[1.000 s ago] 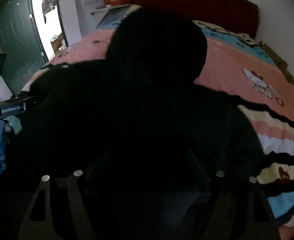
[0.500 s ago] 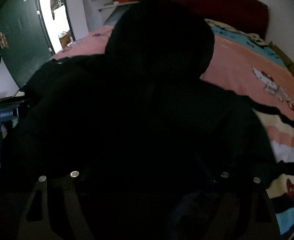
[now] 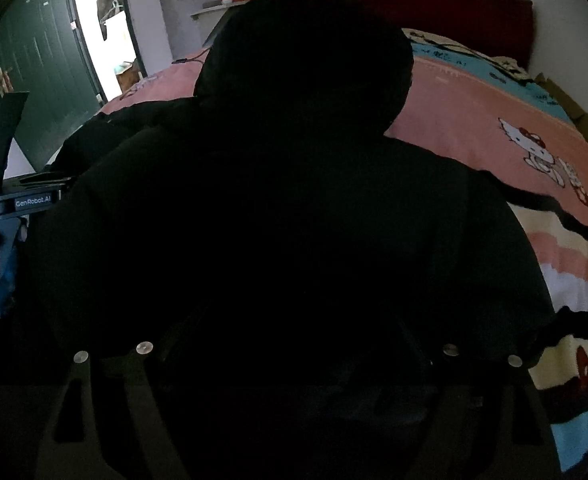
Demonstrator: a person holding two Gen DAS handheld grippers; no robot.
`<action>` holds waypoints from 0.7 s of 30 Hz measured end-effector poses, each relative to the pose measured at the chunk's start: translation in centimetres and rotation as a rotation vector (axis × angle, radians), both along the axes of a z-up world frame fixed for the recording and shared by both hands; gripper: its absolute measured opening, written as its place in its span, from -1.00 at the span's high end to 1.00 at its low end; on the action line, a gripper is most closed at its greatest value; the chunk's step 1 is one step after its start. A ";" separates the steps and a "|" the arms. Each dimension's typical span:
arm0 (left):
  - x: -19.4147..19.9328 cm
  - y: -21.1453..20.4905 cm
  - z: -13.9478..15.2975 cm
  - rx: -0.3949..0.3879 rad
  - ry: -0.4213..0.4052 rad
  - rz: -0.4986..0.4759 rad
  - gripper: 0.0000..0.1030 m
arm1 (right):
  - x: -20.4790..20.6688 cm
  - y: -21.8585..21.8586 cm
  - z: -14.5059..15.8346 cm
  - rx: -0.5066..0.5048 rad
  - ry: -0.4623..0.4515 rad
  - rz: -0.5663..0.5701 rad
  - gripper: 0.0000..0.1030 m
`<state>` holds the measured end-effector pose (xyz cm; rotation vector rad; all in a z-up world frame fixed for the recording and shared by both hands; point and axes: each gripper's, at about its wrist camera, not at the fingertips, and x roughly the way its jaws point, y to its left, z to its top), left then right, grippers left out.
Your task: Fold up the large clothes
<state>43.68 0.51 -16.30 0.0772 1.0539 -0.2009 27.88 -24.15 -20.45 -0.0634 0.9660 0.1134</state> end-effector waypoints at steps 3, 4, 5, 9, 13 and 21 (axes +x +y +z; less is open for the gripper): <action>0.2 0.4 2.6 -0.001 -0.008 -0.003 -0.46 | -0.4 -0.6 1.5 0.033 0.004 -0.005 -0.60; 0.3 0.5 3.9 -0.016 -0.026 -0.009 -0.46 | -0.5 -0.8 2.3 0.033 -0.008 0.001 -0.60; 0.6 0.6 4.9 -0.031 -0.035 -0.014 -0.46 | -0.4 -1.3 3.6 0.030 -0.029 0.007 -0.60; 4.0 0.4 8.4 -0.092 -0.049 -0.027 -0.46 | 2.4 -3.2 7.6 0.017 -0.083 0.004 -0.60; 9.6 -1.9 10.5 -0.069 -0.088 -0.043 -0.46 | 9.1 -4.5 10.6 -0.046 -0.132 0.003 -0.60; 22.9 -7.8 8.9 -0.076 -0.101 0.012 -0.46 | 23.5 -6.7 10.3 -0.025 -0.185 -0.084 -0.64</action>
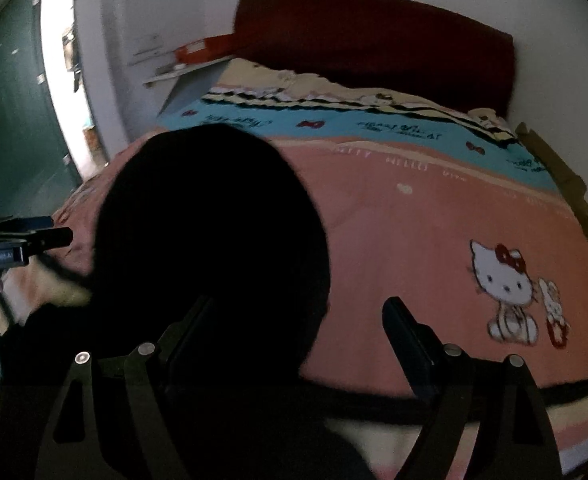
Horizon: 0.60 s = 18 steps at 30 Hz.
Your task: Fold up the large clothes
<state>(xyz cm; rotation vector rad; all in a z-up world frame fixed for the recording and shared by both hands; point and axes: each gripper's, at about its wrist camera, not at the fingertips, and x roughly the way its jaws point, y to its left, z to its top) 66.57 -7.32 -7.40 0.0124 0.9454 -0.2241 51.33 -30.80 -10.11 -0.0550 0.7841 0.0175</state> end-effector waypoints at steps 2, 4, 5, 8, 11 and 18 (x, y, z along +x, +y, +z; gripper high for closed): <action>2.3 -1.4 -0.7 -0.001 -0.015 -0.005 -0.46 | 3.1 -0.2 -1.2 -0.024 -0.003 -0.017 -0.65; 4.0 -2.8 -1.6 0.045 -0.034 -0.011 -0.46 | 5.3 -0.6 -2.2 -0.042 -0.004 -0.039 -0.65; 4.6 -3.2 -2.1 0.057 -0.033 -0.006 -0.46 | 6.1 -0.7 -2.6 -0.044 -0.007 -0.044 -0.65; 6.1 -3.8 -3.4 0.033 -0.034 0.000 -0.43 | 8.7 -1.2 -4.0 -0.024 -0.009 -0.069 -0.65; 6.4 -4.3 -4.5 0.014 -0.010 -0.018 0.44 | 10.1 -1.1 -5.4 0.004 0.008 -0.071 -0.47; 2.7 -3.6 -3.2 -0.040 -0.043 -0.045 0.84 | 8.7 1.1 -5.2 0.051 0.070 0.044 0.79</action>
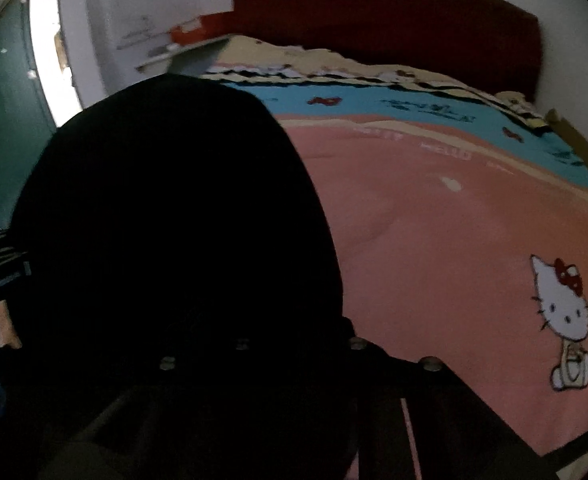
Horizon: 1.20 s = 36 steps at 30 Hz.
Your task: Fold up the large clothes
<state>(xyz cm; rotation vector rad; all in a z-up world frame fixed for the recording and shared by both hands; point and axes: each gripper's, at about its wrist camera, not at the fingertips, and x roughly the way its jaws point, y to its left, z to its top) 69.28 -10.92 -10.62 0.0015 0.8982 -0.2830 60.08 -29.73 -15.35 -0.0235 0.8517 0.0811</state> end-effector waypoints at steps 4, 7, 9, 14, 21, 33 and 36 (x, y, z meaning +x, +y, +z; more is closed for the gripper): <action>-5.5 1.0 2.5 -0.009 -0.025 -0.049 0.85 | -4.9 1.2 2.4 0.015 -0.016 0.060 0.83; -9.9 2.8 4.2 -0.038 -0.033 -0.072 0.85 | -10.5 1.7 4.9 0.050 -0.053 0.106 0.83; -13.3 4.2 5.4 -0.043 -0.049 -0.091 0.85 | -14.4 2.0 6.3 0.078 -0.091 0.131 0.83; -22.2 8.4 7.6 -0.086 -0.115 -0.120 0.85 | -25.1 2.6 8.6 0.122 -0.205 0.184 0.82; -31.8 10.3 5.4 -0.046 -0.105 -0.168 0.85 | -35.5 4.1 5.9 0.144 -0.189 0.191 0.82; -40.0 10.0 -0.8 0.032 -0.099 -0.200 0.80 | -42.4 5.6 1.6 0.023 -0.105 0.250 0.81; -39.5 9.3 -1.9 0.059 -0.097 -0.191 0.79 | -41.4 5.4 -0.6 -0.002 -0.071 0.233 0.80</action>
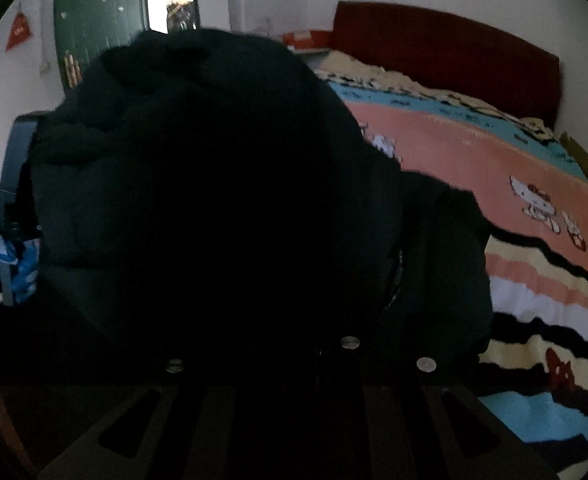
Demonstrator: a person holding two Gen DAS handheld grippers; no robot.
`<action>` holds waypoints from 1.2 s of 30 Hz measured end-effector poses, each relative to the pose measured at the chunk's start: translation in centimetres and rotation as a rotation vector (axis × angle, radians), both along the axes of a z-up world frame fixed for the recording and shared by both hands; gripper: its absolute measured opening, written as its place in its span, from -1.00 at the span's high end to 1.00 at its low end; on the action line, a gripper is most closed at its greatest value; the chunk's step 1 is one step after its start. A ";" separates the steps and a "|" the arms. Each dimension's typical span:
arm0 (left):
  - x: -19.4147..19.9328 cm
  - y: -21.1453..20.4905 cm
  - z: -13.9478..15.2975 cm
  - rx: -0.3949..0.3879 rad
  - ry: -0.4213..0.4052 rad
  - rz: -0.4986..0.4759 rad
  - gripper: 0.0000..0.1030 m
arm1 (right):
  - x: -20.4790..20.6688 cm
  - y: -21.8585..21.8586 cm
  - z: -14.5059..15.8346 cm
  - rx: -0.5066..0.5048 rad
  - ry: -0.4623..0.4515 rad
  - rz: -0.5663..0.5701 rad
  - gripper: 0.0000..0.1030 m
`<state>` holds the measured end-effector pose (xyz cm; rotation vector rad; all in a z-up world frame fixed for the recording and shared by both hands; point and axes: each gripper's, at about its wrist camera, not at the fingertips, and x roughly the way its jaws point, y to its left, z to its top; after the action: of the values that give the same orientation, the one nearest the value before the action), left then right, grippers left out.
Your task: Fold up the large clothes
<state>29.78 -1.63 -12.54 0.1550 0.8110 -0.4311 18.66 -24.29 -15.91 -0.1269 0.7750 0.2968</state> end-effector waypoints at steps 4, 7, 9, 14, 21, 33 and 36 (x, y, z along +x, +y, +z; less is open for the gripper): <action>1.3 -0.8 -0.2 0.017 0.003 0.019 0.78 | 1.1 -0.7 -0.7 0.018 0.010 -0.034 0.80; 1.5 -1.1 -0.2 0.022 0.008 0.035 0.77 | 1.7 -0.7 -0.8 0.004 0.013 -0.041 0.80; 1.2 -1.0 0.1 0.021 0.011 0.041 0.77 | 1.4 -0.6 -0.6 -0.005 0.013 -0.041 0.80; 0.6 -1.3 1.1 0.041 0.011 0.032 0.72 | 0.5 -0.7 0.1 -0.030 -0.004 -0.033 0.74; -0.5 -1.5 2.1 0.080 -0.021 -0.006 0.62 | -0.6 -0.5 0.4 -0.055 -0.005 -0.043 0.67; -3.1 0.2 1.9 0.101 -0.053 -0.145 0.35 | -1.6 -0.4 0.5 -0.081 0.023 -0.034 -0.10; -4.0 1.6 2.1 0.084 0.000 -0.174 0.34 | -2.7 -0.9 0.6 -0.073 0.052 -0.019 -0.10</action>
<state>25.76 -0.07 -10.46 0.3052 0.8194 -0.5605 15.91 -25.18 -15.34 -0.1807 0.8382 0.2543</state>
